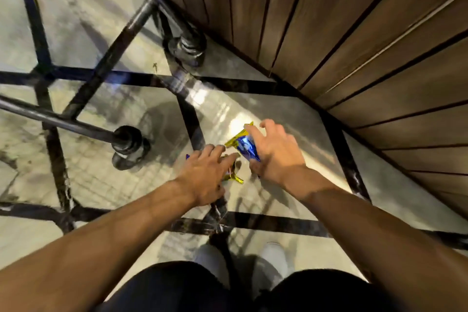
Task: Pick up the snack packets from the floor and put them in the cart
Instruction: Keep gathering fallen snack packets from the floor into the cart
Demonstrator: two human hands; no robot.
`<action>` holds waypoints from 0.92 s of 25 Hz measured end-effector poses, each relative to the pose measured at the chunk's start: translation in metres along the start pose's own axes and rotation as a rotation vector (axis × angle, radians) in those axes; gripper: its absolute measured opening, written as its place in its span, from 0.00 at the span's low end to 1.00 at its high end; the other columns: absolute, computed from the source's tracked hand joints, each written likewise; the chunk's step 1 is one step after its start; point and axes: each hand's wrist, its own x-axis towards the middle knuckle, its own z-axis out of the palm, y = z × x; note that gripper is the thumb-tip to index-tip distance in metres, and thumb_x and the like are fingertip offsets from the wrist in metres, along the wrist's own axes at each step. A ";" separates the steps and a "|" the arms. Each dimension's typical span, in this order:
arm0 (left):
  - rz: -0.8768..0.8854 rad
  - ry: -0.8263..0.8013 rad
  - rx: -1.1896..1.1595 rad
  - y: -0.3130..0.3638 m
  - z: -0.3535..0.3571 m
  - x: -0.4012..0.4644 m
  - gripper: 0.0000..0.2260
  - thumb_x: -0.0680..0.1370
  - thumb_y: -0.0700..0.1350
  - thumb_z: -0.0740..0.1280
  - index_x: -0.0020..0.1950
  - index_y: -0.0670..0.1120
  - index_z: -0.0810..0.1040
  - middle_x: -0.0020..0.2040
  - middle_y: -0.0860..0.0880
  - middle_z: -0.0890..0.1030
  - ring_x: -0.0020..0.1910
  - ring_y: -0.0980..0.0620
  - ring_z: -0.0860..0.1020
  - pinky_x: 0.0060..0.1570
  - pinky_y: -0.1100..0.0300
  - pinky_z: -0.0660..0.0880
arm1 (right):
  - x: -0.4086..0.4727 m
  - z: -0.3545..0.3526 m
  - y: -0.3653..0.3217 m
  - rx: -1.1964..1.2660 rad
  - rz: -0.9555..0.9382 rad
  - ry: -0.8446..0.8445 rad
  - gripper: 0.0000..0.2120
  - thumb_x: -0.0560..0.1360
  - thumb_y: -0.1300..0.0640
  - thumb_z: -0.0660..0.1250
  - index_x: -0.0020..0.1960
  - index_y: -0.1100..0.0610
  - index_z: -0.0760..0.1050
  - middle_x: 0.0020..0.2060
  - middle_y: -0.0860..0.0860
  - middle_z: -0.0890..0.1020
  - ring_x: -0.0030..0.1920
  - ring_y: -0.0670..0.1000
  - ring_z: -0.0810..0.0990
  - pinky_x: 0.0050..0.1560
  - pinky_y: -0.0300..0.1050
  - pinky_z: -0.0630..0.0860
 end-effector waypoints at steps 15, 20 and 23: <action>0.049 0.071 -0.079 -0.028 0.062 0.037 0.34 0.72 0.42 0.68 0.74 0.56 0.56 0.59 0.47 0.69 0.56 0.42 0.73 0.52 0.51 0.69 | 0.048 0.096 0.014 -0.172 0.064 0.130 0.32 0.66 0.44 0.70 0.68 0.47 0.66 0.50 0.54 0.72 0.44 0.56 0.73 0.31 0.46 0.66; -0.138 0.075 -0.473 -0.037 0.021 0.010 0.37 0.68 0.45 0.69 0.73 0.57 0.57 0.56 0.46 0.72 0.54 0.40 0.76 0.52 0.46 0.75 | 0.024 0.050 0.009 0.163 0.186 -0.022 0.33 0.70 0.58 0.67 0.71 0.45 0.58 0.60 0.53 0.65 0.59 0.57 0.69 0.52 0.53 0.74; -0.336 0.045 -0.856 -0.027 -0.032 -0.032 0.40 0.62 0.49 0.67 0.72 0.56 0.56 0.60 0.44 0.72 0.57 0.41 0.75 0.56 0.46 0.75 | -0.019 -0.013 -0.013 0.443 0.271 -0.009 0.30 0.71 0.61 0.66 0.67 0.45 0.58 0.58 0.53 0.64 0.58 0.57 0.68 0.54 0.55 0.74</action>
